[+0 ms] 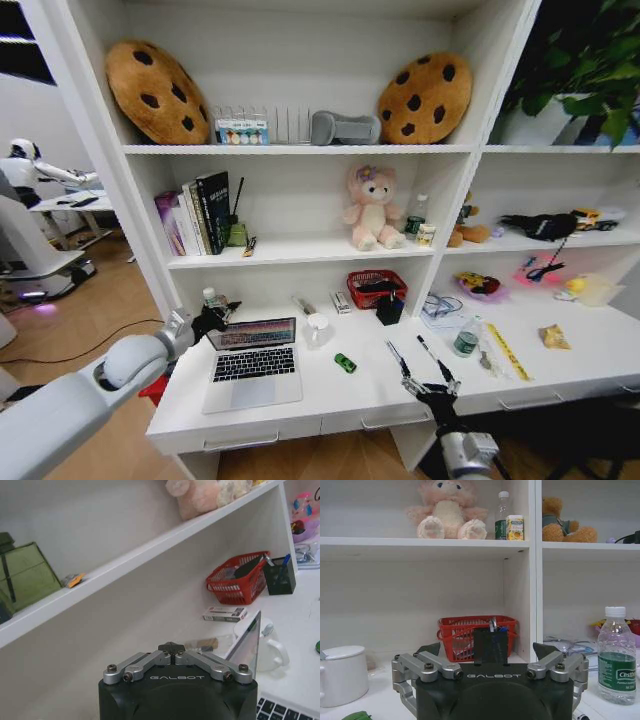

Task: Organize the objects on the table.

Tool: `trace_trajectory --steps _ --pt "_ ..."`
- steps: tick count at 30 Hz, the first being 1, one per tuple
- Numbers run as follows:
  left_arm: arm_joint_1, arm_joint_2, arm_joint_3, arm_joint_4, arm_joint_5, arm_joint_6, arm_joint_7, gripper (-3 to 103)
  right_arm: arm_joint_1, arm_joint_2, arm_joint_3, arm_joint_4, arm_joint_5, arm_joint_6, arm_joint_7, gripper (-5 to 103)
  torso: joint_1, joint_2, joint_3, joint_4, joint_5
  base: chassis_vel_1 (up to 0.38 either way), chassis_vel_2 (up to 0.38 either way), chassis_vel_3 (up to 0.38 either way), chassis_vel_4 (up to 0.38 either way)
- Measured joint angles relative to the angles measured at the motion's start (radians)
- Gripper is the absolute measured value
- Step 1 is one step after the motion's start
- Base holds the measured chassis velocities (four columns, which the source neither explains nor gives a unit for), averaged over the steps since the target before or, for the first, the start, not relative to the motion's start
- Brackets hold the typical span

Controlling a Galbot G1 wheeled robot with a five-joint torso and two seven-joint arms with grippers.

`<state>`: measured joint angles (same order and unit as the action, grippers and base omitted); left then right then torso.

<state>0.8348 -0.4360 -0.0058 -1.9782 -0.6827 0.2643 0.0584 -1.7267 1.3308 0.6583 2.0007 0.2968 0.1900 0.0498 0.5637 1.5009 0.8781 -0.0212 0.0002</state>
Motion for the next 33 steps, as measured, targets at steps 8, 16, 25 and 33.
trace_trajectory --steps 8,16,25,33 --pt "-0.185 -0.044 0.169 0.036 -0.013 0.026 -0.007 0 -0.003 0.002 0.020 -0.017 0.012 0.014 0.000 100 0.000 0.000 0.000 -0.0004 -0.0001 0.000 0.000 0.000 0.000" --pt "-0.207 -0.044 0.218 0.055 0.009 0.034 0.006 0 -0.003 0.011 0.023 -0.028 0.012 0.022 -0.001 100 0.000 0.000 0.000 0.0000 -0.0002 0.000 0.000 0.000 0.000" --pt "-0.195 -0.021 0.198 0.053 0.033 0.038 0.038 0 -0.001 0.011 0.024 -0.041 0.016 0.035 -0.001 100 0.000 0.000 0.000 -0.0002 -0.0002 0.000 0.000 0.000 0.000" --pt "-0.112 0.022 0.138 0.033 0.066 0.028 0.098 0 0.001 0.021 0.021 -0.041 0.028 0.035 0.001 100 0.000 0.000 0.000 -0.0001 -0.0003 0.000 0.000 0.000 0.000"
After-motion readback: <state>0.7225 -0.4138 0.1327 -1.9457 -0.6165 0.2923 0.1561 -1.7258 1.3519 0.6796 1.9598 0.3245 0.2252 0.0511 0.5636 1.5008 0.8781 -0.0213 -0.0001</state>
